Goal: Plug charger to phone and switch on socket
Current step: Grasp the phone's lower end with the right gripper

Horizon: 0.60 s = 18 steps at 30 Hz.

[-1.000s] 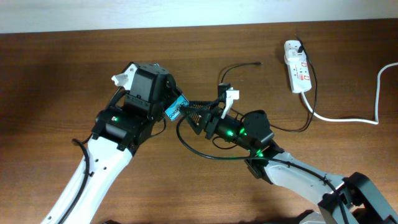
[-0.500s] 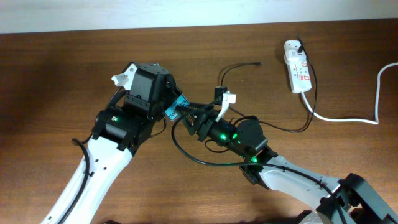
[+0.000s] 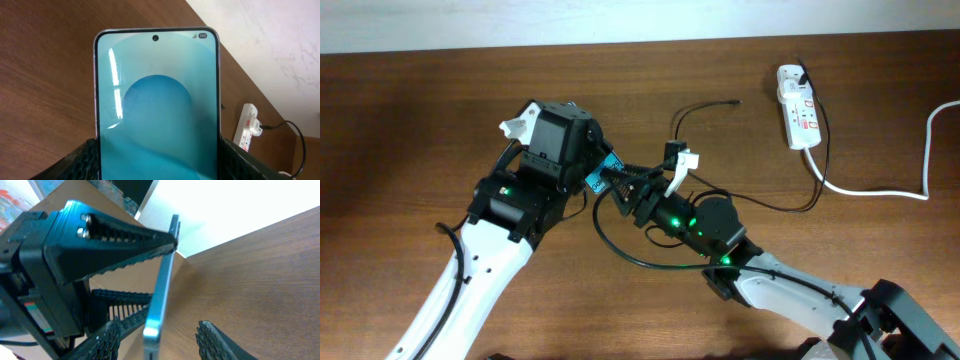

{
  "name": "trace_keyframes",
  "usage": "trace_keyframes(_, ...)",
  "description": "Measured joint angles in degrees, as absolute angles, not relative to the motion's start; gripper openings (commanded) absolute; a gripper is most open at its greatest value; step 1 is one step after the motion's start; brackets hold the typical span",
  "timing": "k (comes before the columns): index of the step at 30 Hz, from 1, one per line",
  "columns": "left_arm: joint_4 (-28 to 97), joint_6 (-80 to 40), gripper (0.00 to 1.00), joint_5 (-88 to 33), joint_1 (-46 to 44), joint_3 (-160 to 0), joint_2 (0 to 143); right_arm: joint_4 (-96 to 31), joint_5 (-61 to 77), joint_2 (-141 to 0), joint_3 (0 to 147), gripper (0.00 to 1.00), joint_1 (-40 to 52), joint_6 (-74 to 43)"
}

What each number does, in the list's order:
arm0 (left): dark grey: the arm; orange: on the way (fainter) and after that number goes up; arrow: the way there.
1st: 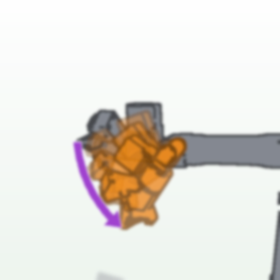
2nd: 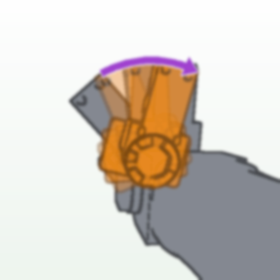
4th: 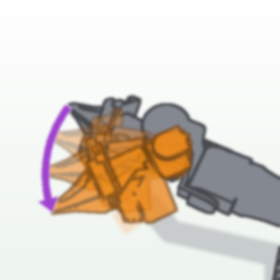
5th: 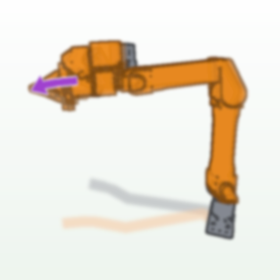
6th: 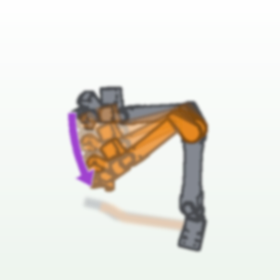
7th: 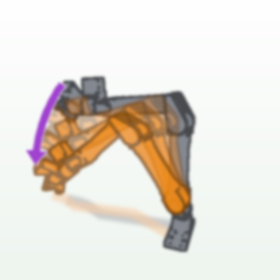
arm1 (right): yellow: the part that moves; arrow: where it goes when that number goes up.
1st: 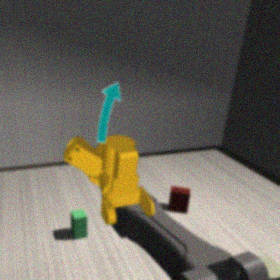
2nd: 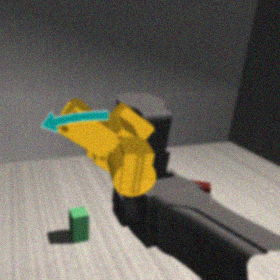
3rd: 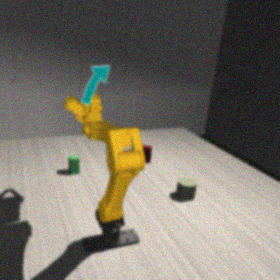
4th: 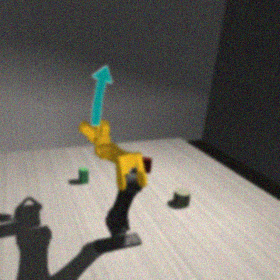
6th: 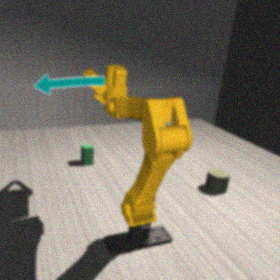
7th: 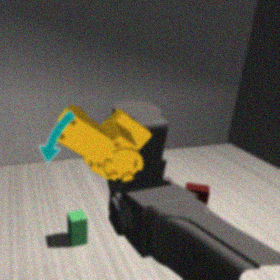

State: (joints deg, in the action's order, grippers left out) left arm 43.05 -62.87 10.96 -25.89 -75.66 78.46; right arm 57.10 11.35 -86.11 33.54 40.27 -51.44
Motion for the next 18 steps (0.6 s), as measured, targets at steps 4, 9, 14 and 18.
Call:
trace_keyframes(4,43.1,-62.9,0.43,11.0,-25.9,-75.7,78.5,57.1,8.5,-86.1,33.5,0.39,41.3,-51.5)
trace_keyframes(9,43.2,-62.9,0.44,11.0,-25.9,-75.7,78.5,57.1,7.5,-86.1,33.5,0.37,41.3,-51.5)
trace_keyframes(14,43.2,-62.9,0.44,11.0,-25.9,-75.7,78.5,57.7,7.5,-86.2,33.5,0.37,41.3,-51.5)
trace_keyframes(18,43.2,-62.9,0.44,11.0,-25.9,-75.7,78.5,57.7,7.5,-86.2,33.5,0.37,41.3,-51.5)
